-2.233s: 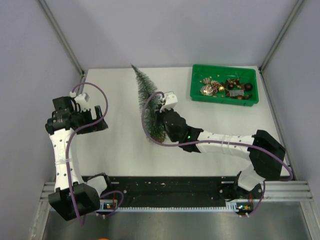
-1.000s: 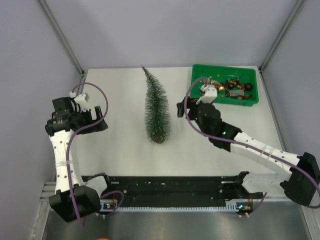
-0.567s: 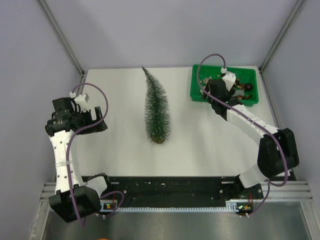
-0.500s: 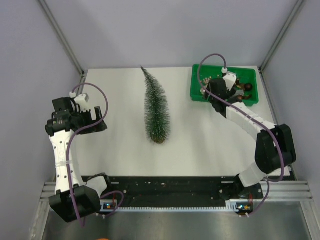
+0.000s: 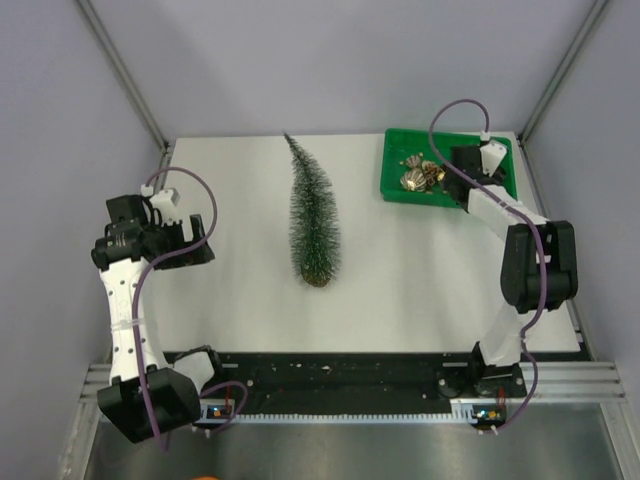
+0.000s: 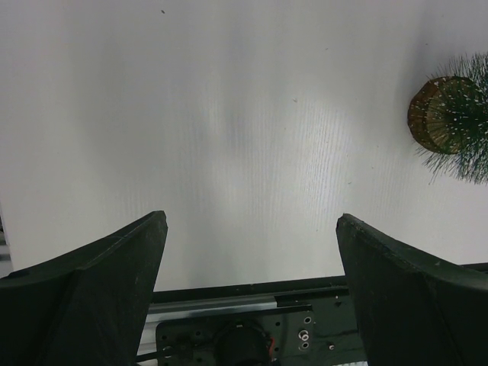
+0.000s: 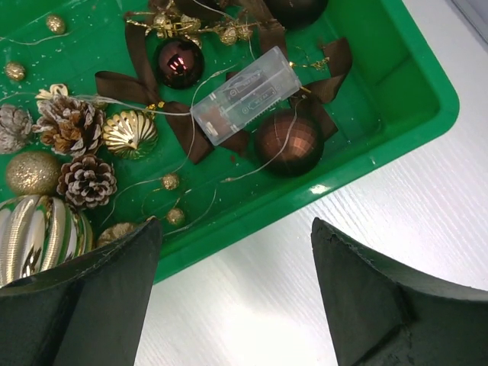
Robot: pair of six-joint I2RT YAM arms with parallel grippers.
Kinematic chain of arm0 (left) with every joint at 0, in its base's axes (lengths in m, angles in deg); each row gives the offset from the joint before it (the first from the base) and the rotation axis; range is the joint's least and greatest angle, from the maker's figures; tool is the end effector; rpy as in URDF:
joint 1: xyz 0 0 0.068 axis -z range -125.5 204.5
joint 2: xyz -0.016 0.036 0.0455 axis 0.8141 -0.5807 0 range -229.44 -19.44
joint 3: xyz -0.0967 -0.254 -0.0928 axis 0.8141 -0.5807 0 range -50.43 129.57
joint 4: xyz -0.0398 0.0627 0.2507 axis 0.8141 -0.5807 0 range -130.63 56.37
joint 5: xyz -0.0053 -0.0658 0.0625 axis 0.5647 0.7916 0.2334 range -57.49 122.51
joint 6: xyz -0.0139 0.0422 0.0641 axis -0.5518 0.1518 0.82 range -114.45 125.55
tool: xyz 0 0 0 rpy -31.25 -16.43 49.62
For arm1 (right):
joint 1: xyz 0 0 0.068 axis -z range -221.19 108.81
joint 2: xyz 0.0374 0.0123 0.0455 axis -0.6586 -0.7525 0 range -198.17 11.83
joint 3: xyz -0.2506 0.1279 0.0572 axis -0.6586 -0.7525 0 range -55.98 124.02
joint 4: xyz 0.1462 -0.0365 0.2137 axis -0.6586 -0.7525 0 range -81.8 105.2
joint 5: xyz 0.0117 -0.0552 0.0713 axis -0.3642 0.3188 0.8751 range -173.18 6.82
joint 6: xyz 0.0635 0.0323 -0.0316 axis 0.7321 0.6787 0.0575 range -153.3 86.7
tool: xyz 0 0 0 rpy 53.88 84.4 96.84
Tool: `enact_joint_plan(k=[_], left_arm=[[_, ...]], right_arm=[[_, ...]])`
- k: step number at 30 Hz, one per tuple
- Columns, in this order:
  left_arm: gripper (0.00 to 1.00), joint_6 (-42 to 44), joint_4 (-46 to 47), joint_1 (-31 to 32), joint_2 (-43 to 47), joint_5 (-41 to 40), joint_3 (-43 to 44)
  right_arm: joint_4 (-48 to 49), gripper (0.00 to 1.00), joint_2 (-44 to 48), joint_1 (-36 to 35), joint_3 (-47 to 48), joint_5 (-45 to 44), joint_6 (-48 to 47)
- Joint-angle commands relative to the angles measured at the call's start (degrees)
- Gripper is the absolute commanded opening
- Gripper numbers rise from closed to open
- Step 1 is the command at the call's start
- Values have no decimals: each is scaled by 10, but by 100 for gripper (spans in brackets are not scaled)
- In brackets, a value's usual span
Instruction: Decorate the small christmas tree
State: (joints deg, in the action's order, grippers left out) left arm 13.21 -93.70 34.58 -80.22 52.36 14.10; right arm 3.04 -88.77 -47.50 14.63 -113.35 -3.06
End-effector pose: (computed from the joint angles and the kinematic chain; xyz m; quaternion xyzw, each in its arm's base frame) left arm 0.1959 0.0470 0.3190 -0.0510 0.9427 -0.0922 0.3165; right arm 0.4124 0.0120 0.2286 0.2863 0.8415 -0.1031 0.4464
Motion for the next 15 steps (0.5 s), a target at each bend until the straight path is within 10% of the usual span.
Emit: enact_joint_plan(k=[1,15], left_arm=[[99,6,9,-4,-10,4,3],[99,11,9,-4,0,4,-8]], right_arm=[[-17,79,-35,0,47,-47,-9],[-42,76,-25,4,-13,-51,32]])
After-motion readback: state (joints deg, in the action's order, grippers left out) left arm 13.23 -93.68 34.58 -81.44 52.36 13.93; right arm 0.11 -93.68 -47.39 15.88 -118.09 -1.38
